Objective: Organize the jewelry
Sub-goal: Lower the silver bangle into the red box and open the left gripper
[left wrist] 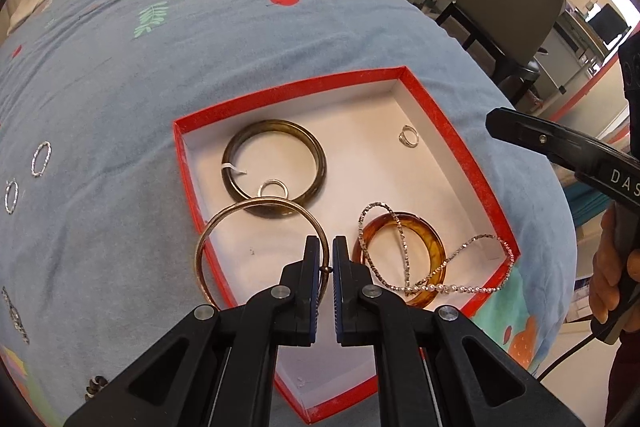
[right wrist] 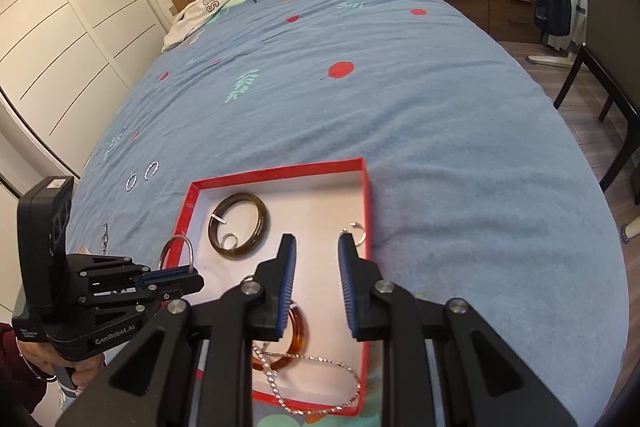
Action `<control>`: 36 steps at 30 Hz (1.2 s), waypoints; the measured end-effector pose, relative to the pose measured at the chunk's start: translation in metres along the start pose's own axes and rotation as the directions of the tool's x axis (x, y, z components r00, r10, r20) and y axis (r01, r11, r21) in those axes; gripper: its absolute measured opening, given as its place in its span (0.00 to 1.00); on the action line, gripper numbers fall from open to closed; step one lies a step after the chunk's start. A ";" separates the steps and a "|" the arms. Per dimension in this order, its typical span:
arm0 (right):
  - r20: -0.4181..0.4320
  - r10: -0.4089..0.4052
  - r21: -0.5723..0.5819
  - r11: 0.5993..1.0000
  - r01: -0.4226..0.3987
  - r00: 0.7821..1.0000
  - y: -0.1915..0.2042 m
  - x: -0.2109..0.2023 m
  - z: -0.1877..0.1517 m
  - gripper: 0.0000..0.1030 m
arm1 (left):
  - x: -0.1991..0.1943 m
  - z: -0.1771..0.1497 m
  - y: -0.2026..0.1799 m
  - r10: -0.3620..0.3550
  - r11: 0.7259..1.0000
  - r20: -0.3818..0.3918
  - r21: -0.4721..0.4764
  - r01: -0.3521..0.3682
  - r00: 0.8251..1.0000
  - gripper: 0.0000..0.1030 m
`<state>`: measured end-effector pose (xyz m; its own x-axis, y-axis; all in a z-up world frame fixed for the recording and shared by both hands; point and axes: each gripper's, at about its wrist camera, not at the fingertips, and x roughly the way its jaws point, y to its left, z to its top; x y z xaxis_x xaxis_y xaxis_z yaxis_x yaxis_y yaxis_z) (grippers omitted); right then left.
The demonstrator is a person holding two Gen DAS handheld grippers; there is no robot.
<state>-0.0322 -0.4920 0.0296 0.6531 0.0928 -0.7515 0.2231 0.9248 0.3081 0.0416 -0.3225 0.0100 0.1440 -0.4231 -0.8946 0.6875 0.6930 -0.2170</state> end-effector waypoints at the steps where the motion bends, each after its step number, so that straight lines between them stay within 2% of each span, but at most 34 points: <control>1: 0.002 -0.003 0.003 1.000 0.003 1.000 -0.002 -0.001 -0.001 0.21 | 0.001 -0.001 -0.002 -0.004 1.000 -0.001 0.002 0.004 1.000 0.06; 4: 0.006 -0.008 0.012 1.000 0.008 1.000 -0.007 -0.005 -0.003 0.21 | 0.002 -0.003 -0.003 -0.005 1.000 -0.007 0.000 0.005 1.000 0.06; 6: 0.009 -0.012 0.018 1.000 0.012 1.000 -0.010 -0.008 -0.004 0.21 | 0.000 -0.004 -0.004 -0.006 1.000 0.001 -0.008 0.006 1.000 0.11; 8: 0.012 -0.014 0.020 1.000 0.014 1.000 -0.011 -0.010 -0.004 0.21 | -0.004 -0.003 -0.004 -0.004 1.000 0.014 -0.017 0.004 1.000 0.36; 10: 0.013 -0.018 0.021 1.000 0.018 1.000 -0.011 -0.014 -0.006 0.21 | -0.009 -0.002 -0.005 0.000 1.000 0.034 -0.024 0.001 0.999 0.45; 16: 0.022 -0.026 0.025 0.999 0.026 0.999 -0.011 -0.025 -0.009 0.21 | -0.025 -0.002 -0.006 -0.003 1.000 0.061 -0.031 0.005 0.998 0.45; 24: 0.048 -0.040 0.017 0.999 0.039 0.998 0.006 -0.051 -0.014 0.21 | -0.071 -0.014 0.009 0.047 0.998 0.116 -0.045 -0.043 0.992 0.45; 31: 0.074 -0.048 0.003 0.999 0.048 0.996 0.037 -0.079 -0.025 0.21 | -0.124 -0.041 0.034 0.107 0.992 0.173 -0.082 -0.094 0.979 0.45; 36: 0.093 -0.049 -0.017 0.999 0.050 0.994 0.067 -0.097 -0.034 0.21 | -0.165 -0.068 0.050 0.158 0.984 0.218 -0.113 -0.136 0.963 0.49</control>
<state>-0.1052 -0.4263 0.1038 0.7061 0.0130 -0.7080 0.2437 0.9343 0.2602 0.0042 -0.1781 0.1199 0.4028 -0.4252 -0.8106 0.5770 0.8054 -0.1358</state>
